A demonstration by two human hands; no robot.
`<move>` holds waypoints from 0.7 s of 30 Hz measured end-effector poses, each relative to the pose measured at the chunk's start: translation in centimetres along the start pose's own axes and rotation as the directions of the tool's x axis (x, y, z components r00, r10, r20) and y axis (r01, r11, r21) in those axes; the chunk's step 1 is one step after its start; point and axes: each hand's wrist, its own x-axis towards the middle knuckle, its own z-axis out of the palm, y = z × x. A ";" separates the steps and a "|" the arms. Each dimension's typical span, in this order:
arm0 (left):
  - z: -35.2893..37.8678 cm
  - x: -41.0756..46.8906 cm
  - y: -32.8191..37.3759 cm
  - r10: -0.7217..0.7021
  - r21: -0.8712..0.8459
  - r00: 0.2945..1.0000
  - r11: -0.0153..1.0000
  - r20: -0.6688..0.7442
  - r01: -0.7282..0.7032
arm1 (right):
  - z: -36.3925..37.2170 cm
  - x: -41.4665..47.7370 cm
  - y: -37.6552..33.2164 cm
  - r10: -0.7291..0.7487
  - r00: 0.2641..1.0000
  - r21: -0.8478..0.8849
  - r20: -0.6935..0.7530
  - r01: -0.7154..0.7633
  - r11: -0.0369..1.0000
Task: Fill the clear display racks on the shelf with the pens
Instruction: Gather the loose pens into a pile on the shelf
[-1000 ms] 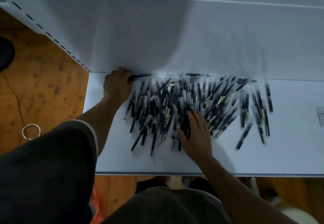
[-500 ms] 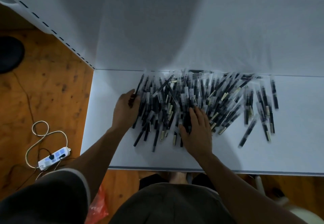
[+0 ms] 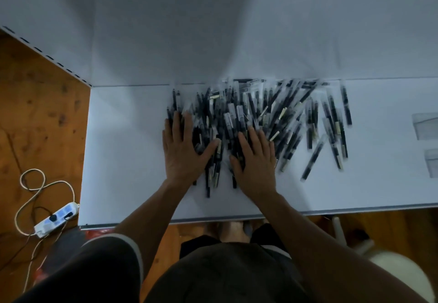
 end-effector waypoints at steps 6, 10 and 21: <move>1.2 0.0 3.2 -0.011 -0.025 0.998 1.000 -0.056 0.010 | -1.1 0.3 2.0 -0.027 0.999 0.030 -0.029 0.028 0.999; 2.1 0.0 4.8 -0.022 -0.047 0.998 0.999 -0.057 0.019 | -2.4 0.4 3.8 -0.033 0.975 0.078 -0.219 0.051 0.996; 3.9 0.0 7.5 -0.044 -0.107 0.998 0.993 -0.047 0.039 | -7.1 0.5 16.1 0.486 0.833 0.216 -0.264 -0.440 0.872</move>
